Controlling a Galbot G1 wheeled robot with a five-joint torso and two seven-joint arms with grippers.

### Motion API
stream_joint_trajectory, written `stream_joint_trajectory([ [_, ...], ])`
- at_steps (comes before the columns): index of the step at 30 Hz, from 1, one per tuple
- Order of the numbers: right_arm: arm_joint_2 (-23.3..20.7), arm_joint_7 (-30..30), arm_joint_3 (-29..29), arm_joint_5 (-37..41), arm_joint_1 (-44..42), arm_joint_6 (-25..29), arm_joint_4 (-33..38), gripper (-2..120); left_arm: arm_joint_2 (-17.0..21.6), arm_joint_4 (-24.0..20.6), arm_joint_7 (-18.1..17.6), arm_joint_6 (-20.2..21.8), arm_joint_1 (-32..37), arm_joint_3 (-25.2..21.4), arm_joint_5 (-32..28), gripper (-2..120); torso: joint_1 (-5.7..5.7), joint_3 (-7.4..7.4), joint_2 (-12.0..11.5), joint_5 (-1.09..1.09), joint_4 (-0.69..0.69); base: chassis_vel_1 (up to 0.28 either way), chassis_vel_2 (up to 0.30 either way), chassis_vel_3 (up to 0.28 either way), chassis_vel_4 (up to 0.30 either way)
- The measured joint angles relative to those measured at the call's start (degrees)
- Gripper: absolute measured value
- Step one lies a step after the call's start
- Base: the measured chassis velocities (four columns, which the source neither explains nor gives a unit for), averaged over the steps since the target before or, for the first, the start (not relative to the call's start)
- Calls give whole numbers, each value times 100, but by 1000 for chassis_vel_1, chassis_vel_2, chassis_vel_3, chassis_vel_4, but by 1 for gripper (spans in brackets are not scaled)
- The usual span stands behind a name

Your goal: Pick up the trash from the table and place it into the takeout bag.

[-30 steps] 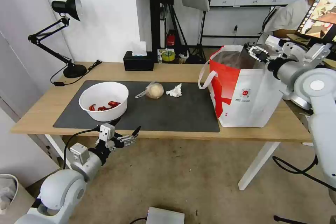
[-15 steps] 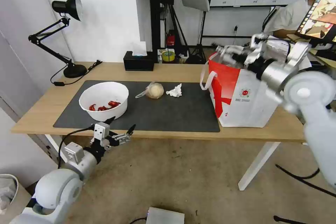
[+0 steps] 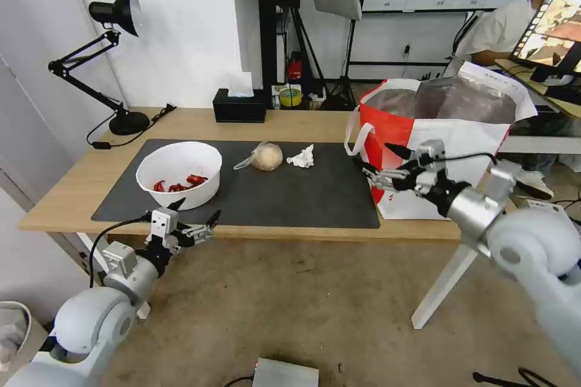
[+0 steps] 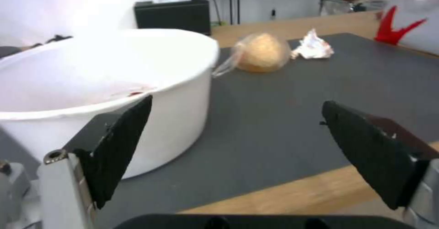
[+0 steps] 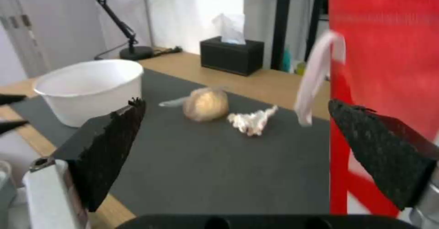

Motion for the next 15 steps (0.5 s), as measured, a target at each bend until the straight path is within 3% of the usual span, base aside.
stream_joint_trajectory([
  [4,270,56,-39,-299,-456,428,-70,100,-30,4,-11,-22,84,-121,-28,100,0,0,0,1,-1,0,0,0,0],
  [7,542,99,-144,-724,-845,1102,-301,100,-47,-1,-12,-25,197,-242,-88,100,0,0,0,1,0,0,0,0,0],
  [15,834,346,-151,-940,-1288,1832,-460,100,-97,26,-79,-7,278,-347,-200,100,0,0,0,0,-1,0,0,0,0],
])
